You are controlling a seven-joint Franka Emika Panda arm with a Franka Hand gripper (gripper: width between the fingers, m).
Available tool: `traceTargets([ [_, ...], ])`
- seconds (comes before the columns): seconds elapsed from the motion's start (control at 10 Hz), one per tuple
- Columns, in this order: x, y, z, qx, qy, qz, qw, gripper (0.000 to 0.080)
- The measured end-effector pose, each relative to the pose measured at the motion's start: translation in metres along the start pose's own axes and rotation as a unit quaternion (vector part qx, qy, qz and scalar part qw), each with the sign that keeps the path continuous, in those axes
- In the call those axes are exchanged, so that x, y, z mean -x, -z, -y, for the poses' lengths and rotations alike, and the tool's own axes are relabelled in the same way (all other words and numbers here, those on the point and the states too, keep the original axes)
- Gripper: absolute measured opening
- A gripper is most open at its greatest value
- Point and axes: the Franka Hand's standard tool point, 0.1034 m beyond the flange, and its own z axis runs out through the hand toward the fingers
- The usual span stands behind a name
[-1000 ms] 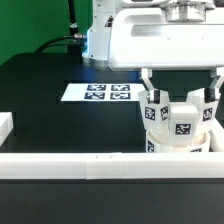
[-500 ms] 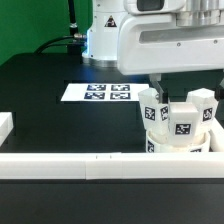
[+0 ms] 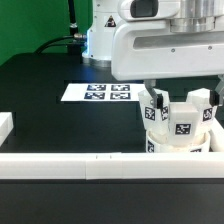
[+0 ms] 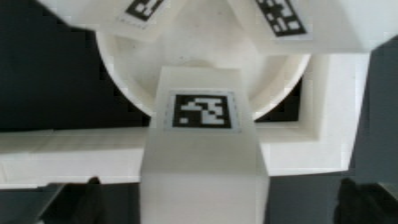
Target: Assemble stool
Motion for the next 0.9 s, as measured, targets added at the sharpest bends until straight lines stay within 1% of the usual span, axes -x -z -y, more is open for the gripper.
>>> traceTargets([
  [0.2, 0.0012, -0.0034, -0.0002, 0.001, -0.003, -0.006, 1.0, 0.0649],
  [0.3, -0.0003, -0.0039, 0.0009, 0.002, -0.001, -0.015, 1.0, 0.0596],
  [0.5, -0.0011, -0.0049, 0.0, 0.003, -0.001, -0.022, 1.0, 0.0331],
  [0.9, -0.0007, -0.0047, 0.0003, 0.001, -0.033, -0.023, 0.999, 0.0334],
])
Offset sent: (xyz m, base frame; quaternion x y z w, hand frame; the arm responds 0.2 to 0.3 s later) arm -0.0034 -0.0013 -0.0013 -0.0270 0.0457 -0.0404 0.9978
